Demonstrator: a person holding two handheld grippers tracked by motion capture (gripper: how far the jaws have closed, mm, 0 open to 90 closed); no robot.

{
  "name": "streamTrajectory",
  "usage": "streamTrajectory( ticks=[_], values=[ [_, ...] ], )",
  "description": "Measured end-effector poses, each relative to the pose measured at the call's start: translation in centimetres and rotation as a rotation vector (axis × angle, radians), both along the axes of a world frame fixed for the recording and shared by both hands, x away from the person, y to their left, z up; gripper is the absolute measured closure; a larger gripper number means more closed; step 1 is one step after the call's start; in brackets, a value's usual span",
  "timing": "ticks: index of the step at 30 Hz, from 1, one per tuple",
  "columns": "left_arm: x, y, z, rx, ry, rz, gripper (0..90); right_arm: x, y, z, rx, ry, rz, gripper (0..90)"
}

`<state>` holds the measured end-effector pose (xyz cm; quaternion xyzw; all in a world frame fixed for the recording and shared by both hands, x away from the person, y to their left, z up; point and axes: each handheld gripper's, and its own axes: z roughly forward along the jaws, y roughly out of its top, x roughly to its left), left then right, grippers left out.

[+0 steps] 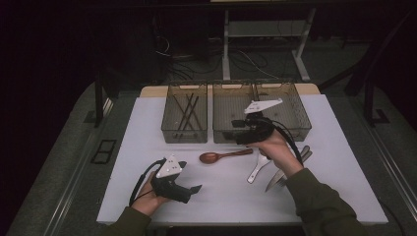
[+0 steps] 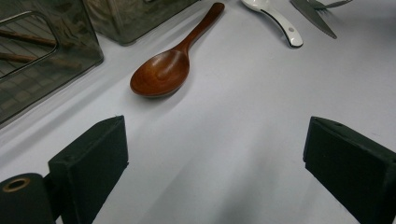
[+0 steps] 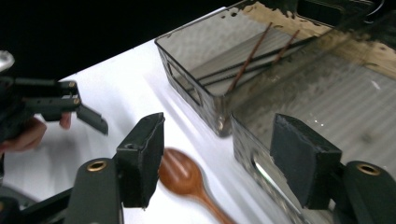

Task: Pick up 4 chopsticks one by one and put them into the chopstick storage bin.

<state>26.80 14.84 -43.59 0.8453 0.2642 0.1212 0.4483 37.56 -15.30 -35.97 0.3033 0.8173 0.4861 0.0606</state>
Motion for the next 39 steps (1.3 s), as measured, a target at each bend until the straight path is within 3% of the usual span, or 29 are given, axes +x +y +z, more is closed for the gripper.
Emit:
streamTrajectory(
  ticks=[6,17,28,31,39],
  values=[
    [0.0,0.0,0.0,0.006,0.0,0.001,5.5,-2.1,-3.2,-1.3,-0.017,-0.004,-0.052,28.9],
    [0.0,0.0,0.0,0.005,-0.001,0.007,5.5,-5.5,-7.6,-3.1,0.005,-0.024,-0.098,21.7],
    [0.0,0.0,0.0,0.001,-0.002,0.01,5.5,-8.6,-10.0,-5.5,-0.007,-0.083,-0.193,17.5],
    [0.0,0.0,0.0,0.004,-0.003,0.01,5.5,-9.2,-10.4,-5.9,-0.003,-0.067,-0.173,13.8],
    [0.0,0.1,0.1,0.004,-0.007,0.009,5.5,-10.2,-11.9,-6.4,-0.017,-0.072,-0.198,14.0]
  ],
)
